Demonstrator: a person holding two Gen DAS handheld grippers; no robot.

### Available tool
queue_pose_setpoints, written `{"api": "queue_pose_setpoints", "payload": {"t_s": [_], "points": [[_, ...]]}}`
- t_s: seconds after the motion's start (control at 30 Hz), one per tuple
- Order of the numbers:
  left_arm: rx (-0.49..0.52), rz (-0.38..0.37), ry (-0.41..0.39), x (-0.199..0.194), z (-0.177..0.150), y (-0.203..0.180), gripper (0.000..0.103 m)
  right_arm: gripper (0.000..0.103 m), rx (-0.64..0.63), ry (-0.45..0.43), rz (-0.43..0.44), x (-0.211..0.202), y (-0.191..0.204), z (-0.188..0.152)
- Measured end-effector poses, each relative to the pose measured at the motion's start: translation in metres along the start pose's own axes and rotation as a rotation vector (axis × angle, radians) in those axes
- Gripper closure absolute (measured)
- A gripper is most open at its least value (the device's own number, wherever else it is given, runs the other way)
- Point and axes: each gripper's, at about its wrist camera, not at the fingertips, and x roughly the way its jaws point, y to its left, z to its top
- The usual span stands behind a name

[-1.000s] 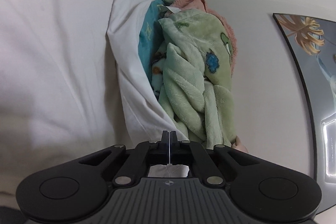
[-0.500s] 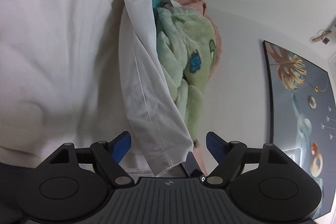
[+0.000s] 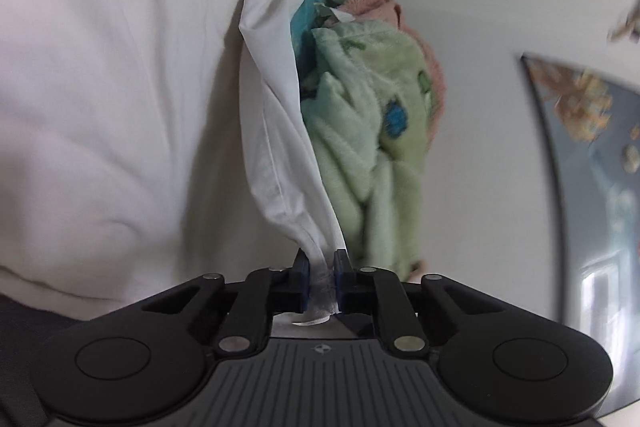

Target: Fold clothes

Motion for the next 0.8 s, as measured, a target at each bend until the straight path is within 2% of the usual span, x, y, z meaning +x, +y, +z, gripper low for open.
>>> {"api": "queue_pose_setpoints", "payload": {"t_s": [0.17,0.23,0.33,0.43,0.5,0.63,0.8], "points": [[0.288,0.335,0.028,-0.022,-0.008,-0.03,0.095,0.097,-0.197,0.15,-0.036,0.024,0.031,-0.006],[0.34,0.445,0.038,-0.023,-0.011,-0.027,0.095,0.095,-0.248,0.198,-0.056,0.033,0.041,-0.008],[0.407,0.592,0.05,-0.019,-0.014,-0.018,0.095,0.095,-0.237,0.249,-0.033,0.04,0.042,-0.008],[0.472,0.698,0.068,-0.015,-0.018,-0.006,0.095,0.095,-0.206,0.232,-0.025,0.037,0.039,-0.003],[0.505,0.729,0.08,-0.013,-0.02,-0.003,0.095,0.095,-0.183,0.203,-0.032,0.034,0.038,0.002],[0.614,0.751,0.05,-0.015,-0.029,-0.017,0.091,0.095,-0.141,0.119,-0.047,0.033,0.043,0.021],[0.748,0.778,-0.074,-0.028,-0.03,-0.059,0.056,0.095,-0.071,-0.02,-0.028,0.038,0.055,0.055]]}}
